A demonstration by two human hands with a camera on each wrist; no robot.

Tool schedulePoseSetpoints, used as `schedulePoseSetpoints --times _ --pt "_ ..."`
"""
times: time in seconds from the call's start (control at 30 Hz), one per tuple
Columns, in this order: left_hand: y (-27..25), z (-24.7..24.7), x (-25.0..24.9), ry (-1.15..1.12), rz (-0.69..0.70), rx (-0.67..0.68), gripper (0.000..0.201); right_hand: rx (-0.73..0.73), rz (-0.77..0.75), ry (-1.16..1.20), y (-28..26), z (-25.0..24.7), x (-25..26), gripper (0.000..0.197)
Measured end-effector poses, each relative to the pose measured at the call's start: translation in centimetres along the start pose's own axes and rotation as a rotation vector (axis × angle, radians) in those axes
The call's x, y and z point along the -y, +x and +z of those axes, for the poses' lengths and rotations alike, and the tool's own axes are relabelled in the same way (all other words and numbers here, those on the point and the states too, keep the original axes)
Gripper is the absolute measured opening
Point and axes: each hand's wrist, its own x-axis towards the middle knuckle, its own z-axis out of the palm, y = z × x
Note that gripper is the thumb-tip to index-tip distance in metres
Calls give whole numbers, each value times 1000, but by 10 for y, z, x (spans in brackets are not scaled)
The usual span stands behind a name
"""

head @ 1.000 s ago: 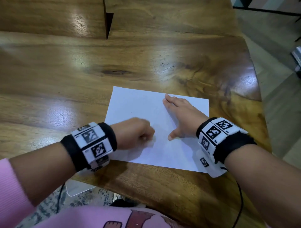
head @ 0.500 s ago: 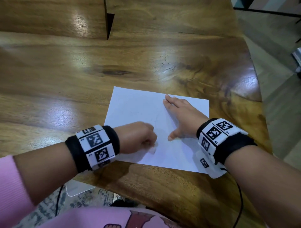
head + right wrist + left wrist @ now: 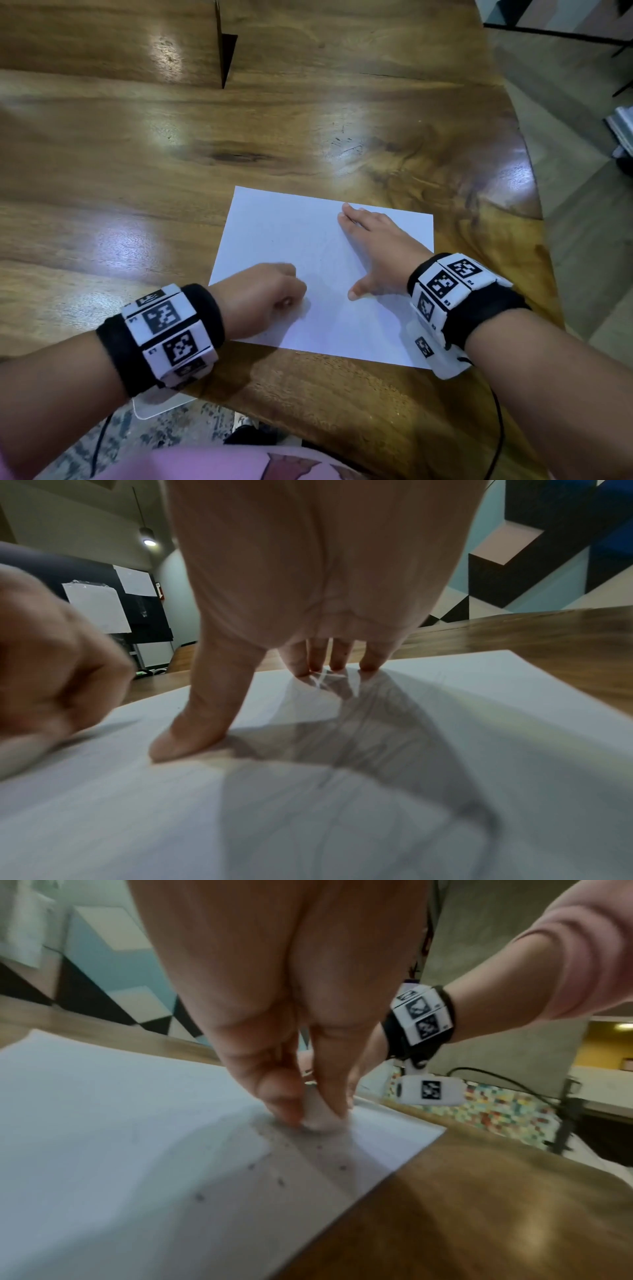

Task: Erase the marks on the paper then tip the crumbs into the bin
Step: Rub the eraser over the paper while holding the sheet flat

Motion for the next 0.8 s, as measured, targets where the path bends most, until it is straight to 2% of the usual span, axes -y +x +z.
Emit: schedulePoseSetpoints --times 0.07,0.1,0.13,0.23,0.3,0.33,0.43,0.47,0.57,0.63,0.8 --pt "-5 0 -3 14 17 176 14 0 -2 7 0 -1 0 120" --pt "-3 -2 -3 20 13 203 12 2 -2 9 -1 -1 0 120" --pt "3 -5 -5 28 11 176 11 0 -2 9 -1 -1 0 120" --pt "29 -10 -14 28 -37 -47 12 -3 -3 7 -1 -1 0 120" --pt "32 -7 -18 29 -36 -96 11 -4 -1 14 0 0 0 121" --pt "28 -4 -18 33 3 -60 12 -3 -2 17 0 0 0 121" --pt "10 3 -17 46 89 165 9 -11 -5 31 0 0 -1 121" --pt "9 3 -16 48 89 187 7 -15 -6 40 0 0 -2 121" --pt "21 -9 -15 -27 -11 47 5 -28 17 98 0 2 -2 123" --pt "33 -20 -11 -52 -110 -66 12 -53 63 157 -1 3 -3 125" --pt "67 -37 -4 -27 -203 -200 14 -81 66 142 -2 5 -5 125"
